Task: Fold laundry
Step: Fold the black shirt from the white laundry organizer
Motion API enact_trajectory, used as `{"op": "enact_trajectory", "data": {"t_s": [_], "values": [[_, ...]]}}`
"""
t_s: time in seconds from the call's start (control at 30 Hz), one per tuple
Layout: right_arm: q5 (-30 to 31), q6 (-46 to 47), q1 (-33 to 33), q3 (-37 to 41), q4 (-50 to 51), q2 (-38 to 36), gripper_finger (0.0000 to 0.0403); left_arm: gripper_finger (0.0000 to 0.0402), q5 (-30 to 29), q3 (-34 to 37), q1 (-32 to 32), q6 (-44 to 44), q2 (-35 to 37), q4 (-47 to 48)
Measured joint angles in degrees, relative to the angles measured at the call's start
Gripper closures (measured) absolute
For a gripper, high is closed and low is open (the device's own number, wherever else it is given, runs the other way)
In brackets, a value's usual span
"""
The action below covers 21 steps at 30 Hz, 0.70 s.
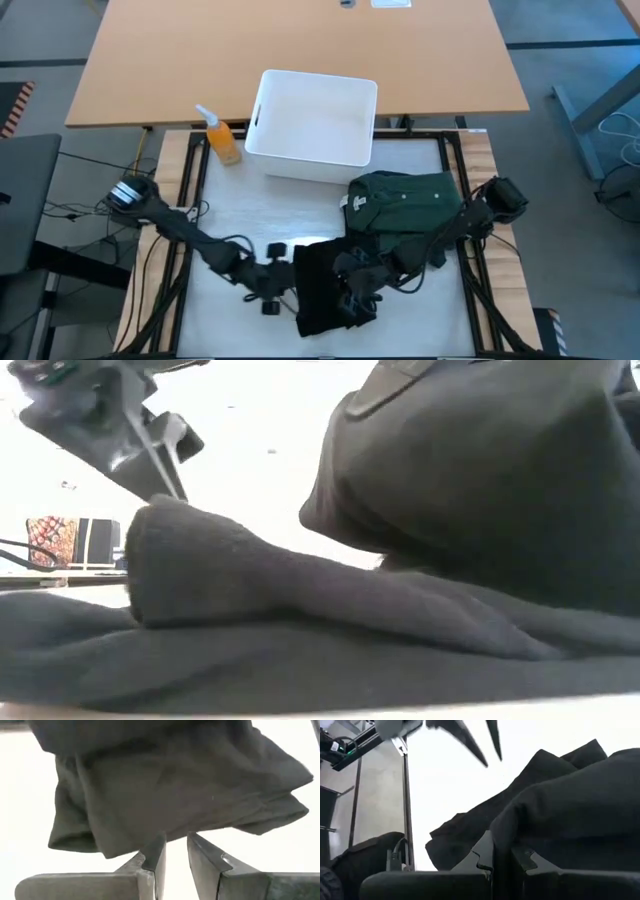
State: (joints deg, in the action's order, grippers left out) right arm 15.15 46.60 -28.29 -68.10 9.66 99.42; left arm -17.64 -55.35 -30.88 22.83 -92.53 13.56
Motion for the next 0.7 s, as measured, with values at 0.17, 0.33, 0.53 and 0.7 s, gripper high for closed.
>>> {"op": "enact_trajectory", "data": {"t_s": [0.17, 0.33, 0.53, 0.7], "values": [[0.2, -0.6, 0.7, -0.1, -2.0, 1.4, 0.0363, 0.0336, -4.7, 6.3, -2.9, 3.7, -1.6, -13.4], [-1.1, 0.3, 2.3, 0.1, -4.7, 5.6, 0.0346, 0.0336, -4.3, 9.2, -2.5, 6.5, -5.3, -20.9], [-7.3, -0.3, 3.9, 0.0, -10.0, 6.1, 0.0276, 0.0336, -3.2, 9.2, -2.1, 7.3, -7.1, -19.8], [-11.2, -2.6, 4.5, -0.8, -11.7, 3.3, 0.0202, 0.0336, -3.2, 9.2, -1.8, 6.9, -7.0, -20.0]]}}
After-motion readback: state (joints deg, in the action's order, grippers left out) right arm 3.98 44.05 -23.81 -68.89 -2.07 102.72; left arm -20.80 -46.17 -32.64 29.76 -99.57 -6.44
